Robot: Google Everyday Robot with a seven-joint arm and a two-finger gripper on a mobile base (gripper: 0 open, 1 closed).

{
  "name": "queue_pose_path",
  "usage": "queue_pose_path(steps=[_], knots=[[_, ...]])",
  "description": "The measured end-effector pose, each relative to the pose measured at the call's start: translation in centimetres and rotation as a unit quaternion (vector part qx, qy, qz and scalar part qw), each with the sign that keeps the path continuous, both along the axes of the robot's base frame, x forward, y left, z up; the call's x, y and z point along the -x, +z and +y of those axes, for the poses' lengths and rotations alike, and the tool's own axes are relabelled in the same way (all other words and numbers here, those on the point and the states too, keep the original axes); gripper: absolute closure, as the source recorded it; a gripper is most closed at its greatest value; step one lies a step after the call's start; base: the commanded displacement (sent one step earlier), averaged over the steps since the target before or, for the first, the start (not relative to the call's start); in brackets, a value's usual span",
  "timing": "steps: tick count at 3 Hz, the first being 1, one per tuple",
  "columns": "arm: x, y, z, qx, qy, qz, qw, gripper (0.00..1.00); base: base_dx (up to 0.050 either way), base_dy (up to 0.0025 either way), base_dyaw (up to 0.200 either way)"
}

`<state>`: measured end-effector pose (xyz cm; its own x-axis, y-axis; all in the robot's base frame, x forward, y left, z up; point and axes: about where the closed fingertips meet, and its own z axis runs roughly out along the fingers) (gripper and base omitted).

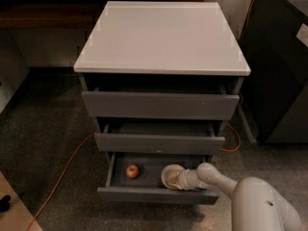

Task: Pick apple from bottom drawer and place on counter

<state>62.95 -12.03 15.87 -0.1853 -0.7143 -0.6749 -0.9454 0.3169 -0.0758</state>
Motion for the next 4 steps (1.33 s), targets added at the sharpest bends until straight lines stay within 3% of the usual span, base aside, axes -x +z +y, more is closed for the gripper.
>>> queue_pose_path(steps=[2, 4], knots=[[3.7, -1.2, 0.5, -0.013, 0.003, 0.030, 0.9995, 1.00, 0.000, 0.00000, 0.000], [5.4, -0.2, 0.6, -0.010, 0.004, 0.028, 0.9996, 1.00, 0.000, 0.00000, 0.000]])
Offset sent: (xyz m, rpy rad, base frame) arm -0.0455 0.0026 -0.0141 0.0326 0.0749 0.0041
